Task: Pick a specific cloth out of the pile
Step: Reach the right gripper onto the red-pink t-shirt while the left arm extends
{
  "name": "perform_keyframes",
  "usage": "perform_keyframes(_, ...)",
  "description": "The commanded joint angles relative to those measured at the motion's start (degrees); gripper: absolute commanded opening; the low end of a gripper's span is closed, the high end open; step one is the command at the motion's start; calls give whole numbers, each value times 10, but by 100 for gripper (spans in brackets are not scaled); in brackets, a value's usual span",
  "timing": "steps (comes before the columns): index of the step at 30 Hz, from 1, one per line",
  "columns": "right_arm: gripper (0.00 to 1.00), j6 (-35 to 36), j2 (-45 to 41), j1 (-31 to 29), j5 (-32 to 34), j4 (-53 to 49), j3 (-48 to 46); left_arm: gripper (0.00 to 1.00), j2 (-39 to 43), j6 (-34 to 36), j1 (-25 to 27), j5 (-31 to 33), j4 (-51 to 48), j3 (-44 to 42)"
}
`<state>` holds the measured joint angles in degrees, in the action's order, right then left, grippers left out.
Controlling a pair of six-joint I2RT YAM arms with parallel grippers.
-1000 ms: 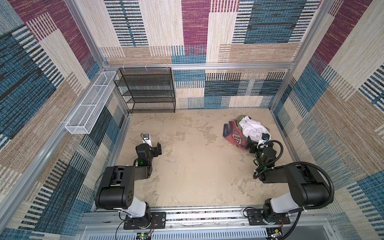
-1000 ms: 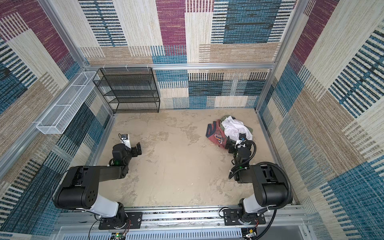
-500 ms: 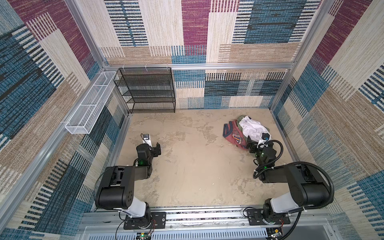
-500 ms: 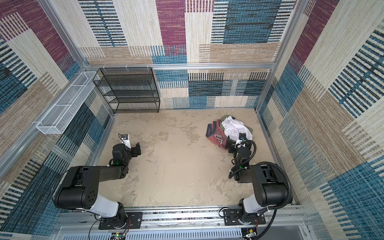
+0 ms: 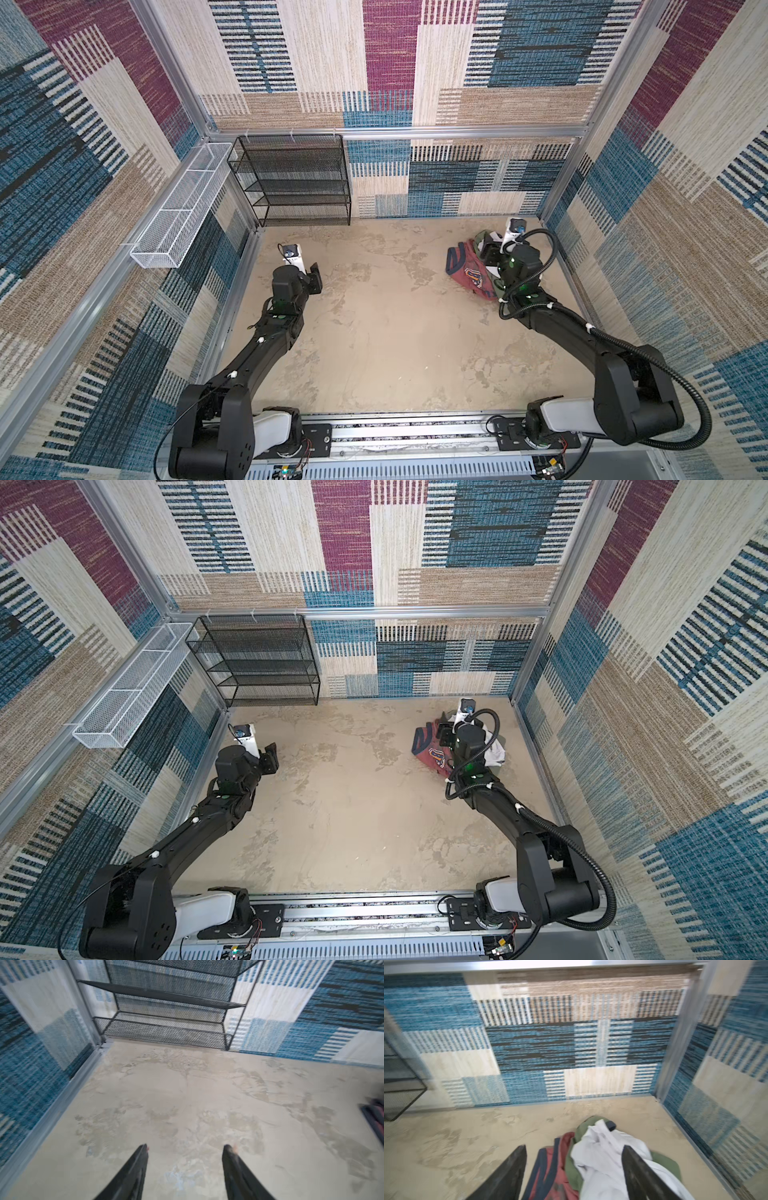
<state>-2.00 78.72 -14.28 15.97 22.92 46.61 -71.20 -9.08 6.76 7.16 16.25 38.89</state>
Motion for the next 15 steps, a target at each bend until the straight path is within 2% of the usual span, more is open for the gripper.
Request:
perform_keyframes(1,70,-40,17,-31,17,-151,27,59,-6,-46,23,-23,-115,29)
perform_keyframes(6,62,-94,41,-47,-9,-221,30,59,-2,-60,44,-51,-158,34)
perform_keyframes(15,60,-105,96,-39,-29,-282,63,59,-22,-63,53,-72,-166,43)
